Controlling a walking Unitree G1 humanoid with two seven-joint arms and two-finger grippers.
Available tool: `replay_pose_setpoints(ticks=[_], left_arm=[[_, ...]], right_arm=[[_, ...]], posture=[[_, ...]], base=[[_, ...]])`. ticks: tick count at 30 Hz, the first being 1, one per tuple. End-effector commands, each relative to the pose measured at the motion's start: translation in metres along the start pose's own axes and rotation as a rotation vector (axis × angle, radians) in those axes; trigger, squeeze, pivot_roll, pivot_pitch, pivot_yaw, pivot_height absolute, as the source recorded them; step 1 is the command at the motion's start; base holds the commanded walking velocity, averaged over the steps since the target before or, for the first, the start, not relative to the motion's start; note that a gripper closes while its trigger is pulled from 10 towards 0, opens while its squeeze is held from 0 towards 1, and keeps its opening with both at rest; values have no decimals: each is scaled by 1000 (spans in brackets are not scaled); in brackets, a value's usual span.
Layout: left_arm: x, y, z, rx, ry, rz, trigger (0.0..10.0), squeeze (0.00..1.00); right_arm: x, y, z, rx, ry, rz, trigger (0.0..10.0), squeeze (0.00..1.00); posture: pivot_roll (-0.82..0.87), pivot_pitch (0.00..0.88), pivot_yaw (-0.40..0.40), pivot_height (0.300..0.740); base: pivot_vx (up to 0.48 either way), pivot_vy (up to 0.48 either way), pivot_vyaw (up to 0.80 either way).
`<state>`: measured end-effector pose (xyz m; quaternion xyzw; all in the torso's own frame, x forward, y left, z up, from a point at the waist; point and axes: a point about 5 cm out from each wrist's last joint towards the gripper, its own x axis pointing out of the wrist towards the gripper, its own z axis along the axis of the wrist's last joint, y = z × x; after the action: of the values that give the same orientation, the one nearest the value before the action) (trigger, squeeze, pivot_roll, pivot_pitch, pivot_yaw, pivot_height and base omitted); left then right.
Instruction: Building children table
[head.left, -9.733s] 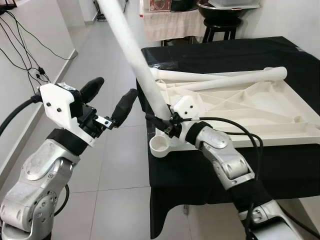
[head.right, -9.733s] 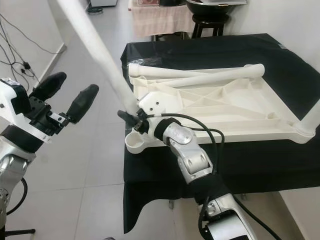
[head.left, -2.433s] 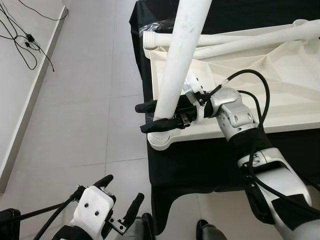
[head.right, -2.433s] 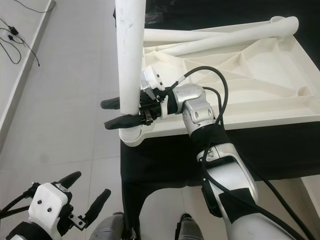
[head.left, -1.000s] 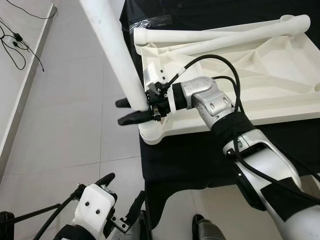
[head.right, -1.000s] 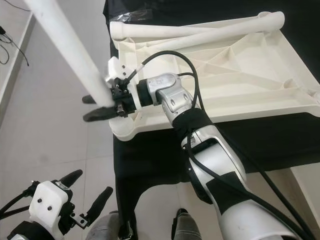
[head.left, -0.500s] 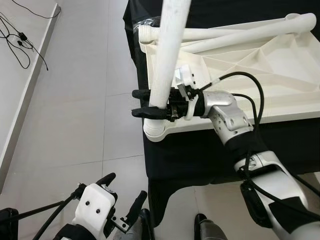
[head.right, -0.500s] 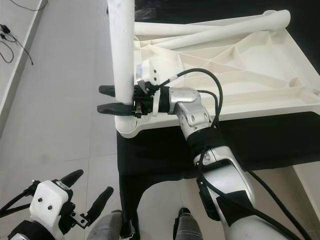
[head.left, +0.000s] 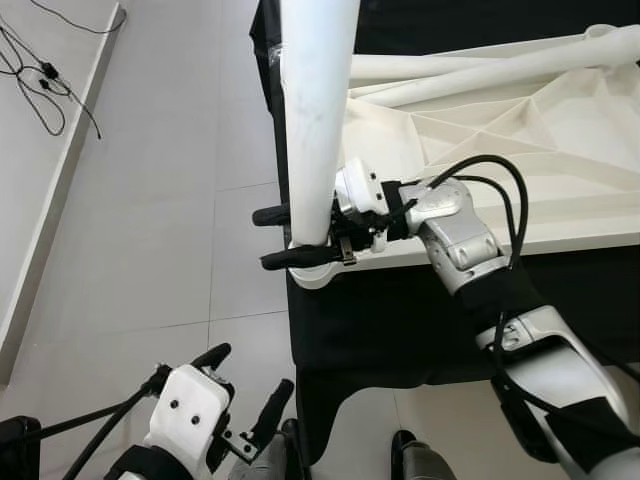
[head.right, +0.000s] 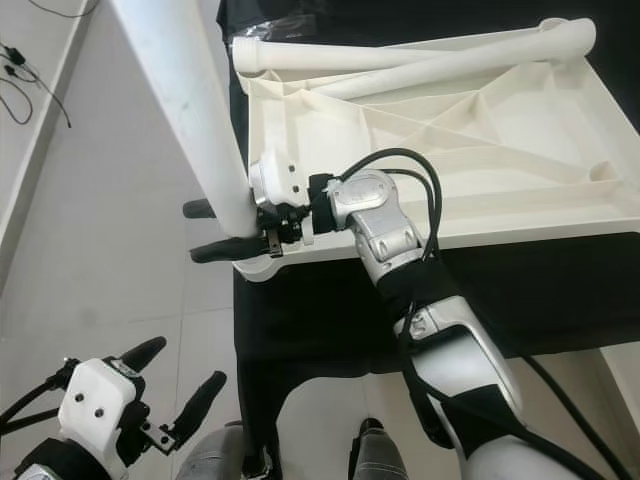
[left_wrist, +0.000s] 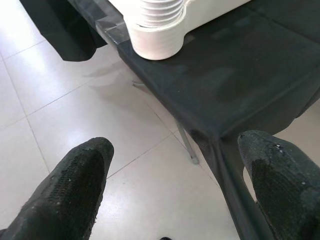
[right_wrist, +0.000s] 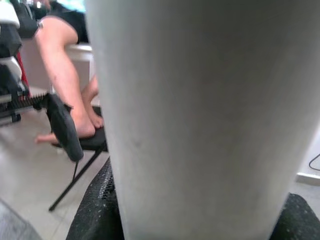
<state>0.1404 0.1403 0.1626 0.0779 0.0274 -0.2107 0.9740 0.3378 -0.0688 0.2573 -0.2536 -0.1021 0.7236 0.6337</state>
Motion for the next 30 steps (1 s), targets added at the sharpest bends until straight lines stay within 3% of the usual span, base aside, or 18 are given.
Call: replay_pose_setpoints(ticks=[1,8,13,16,25,30], left_arm=[[-2,0,-6,-8,44,1,10000,0],[-2,0,-6,-9,42,2,10000,0],[-3,0,-6,-9,42,3,10000,0],[-3,0,-6,-8,42,6,10000,0],[-3,0,-5,-8,44,3,10000,0],[-3,0,-6,-8,45,1,10000,0]], right_arm=[[-18,30,-61,280,318,95,10000,0],[-20,13,-60,414,360,51,10000,0],[-17,8,-63,447,354,-4,10000,0],[-12,5,-65,476,307,-82,10000,0],[-13,9,-69,482,233,-148,10000,0],[-18,17,-66,466,59,-148,10000,0]], posture=[[83,366,90,740],[84,368,87,740],[84,369,87,740],[86,370,85,740],[89,372,91,740],[89,369,92,740]], base=[[0,0,0],[0,0,0],[0,0,0],[0,0,0],[0,0,0],[0,0,0]])
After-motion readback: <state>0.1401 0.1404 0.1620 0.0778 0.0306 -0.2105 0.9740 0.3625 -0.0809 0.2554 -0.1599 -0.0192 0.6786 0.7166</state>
